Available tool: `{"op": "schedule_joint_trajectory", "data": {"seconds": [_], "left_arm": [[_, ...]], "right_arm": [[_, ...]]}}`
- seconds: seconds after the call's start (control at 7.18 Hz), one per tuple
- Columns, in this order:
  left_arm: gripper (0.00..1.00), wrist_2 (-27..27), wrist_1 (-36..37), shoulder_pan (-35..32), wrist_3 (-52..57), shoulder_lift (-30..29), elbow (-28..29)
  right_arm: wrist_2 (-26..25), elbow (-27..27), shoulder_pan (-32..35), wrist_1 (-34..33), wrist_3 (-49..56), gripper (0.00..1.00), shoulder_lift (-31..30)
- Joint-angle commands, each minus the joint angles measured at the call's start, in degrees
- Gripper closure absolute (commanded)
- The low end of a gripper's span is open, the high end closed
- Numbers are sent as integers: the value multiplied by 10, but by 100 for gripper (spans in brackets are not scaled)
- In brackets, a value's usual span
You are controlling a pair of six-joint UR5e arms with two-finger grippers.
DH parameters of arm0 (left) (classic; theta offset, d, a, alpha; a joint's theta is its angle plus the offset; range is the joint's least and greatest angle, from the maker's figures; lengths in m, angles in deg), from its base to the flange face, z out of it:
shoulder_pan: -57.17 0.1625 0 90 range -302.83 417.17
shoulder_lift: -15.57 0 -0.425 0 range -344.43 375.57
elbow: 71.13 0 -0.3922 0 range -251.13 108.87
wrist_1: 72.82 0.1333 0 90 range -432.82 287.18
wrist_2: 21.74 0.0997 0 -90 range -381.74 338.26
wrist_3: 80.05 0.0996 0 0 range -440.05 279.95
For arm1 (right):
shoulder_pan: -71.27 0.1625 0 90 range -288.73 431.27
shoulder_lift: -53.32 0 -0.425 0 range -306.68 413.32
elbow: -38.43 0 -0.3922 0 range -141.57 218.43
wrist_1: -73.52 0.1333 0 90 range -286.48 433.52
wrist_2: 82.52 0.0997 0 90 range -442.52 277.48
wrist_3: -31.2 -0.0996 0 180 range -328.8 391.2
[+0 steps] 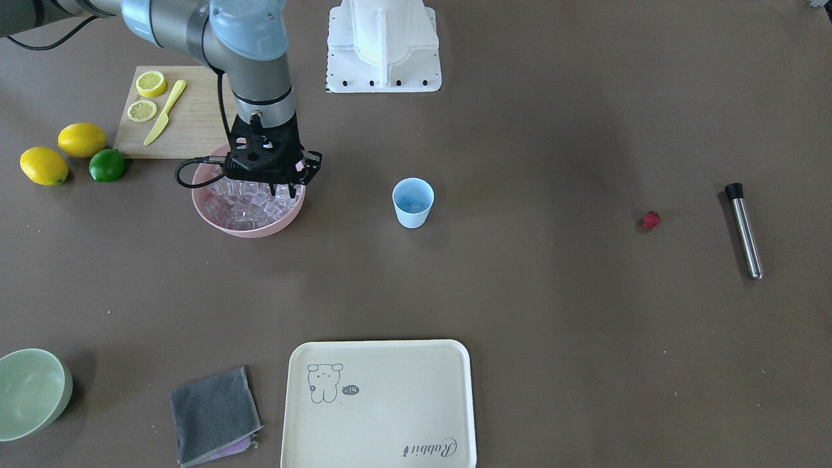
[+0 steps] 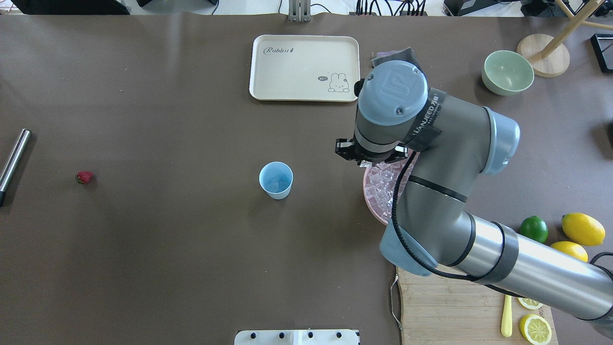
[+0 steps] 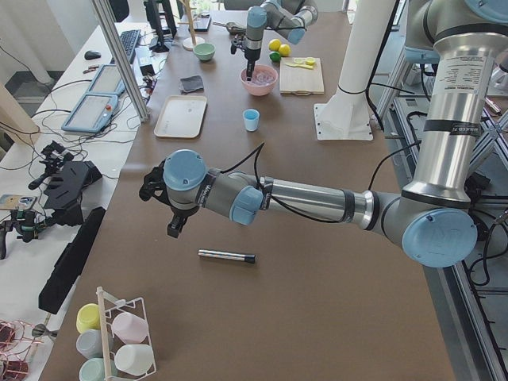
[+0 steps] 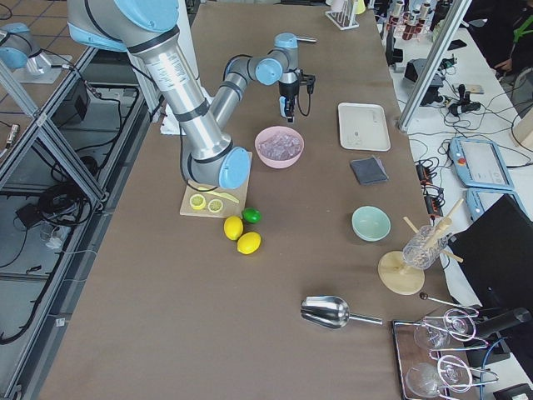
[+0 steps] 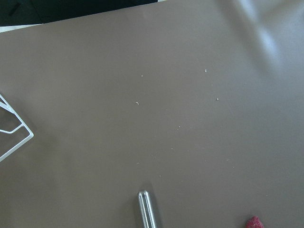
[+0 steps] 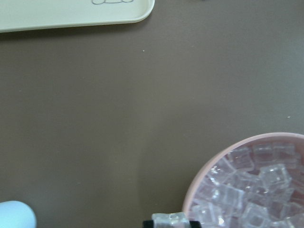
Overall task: Mash ice and strawberries in cup
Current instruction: 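Carry the ice cube to the light-blue cup and release it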
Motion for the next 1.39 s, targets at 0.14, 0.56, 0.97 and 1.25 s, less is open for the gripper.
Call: {"op": "schedule_joint_trajectory", "data": {"seconds": [0.14, 0.56, 0.97, 1.25], "left_arm": [[1, -10, 9, -3, 0, 1, -2], [1, -11, 9, -3, 0, 1, -1], [1, -11, 9, -2, 0, 8, -2], [1, -11, 6, -3, 0, 9, -2]], "right_arm": [[-4, -138, -34, -6, -96, 76, 162], [-21, -214, -59, 45, -125, 75, 189], [-22, -228, -62, 69, -130, 75, 169], [-23, -224, -69, 69, -131, 56, 164]]}}
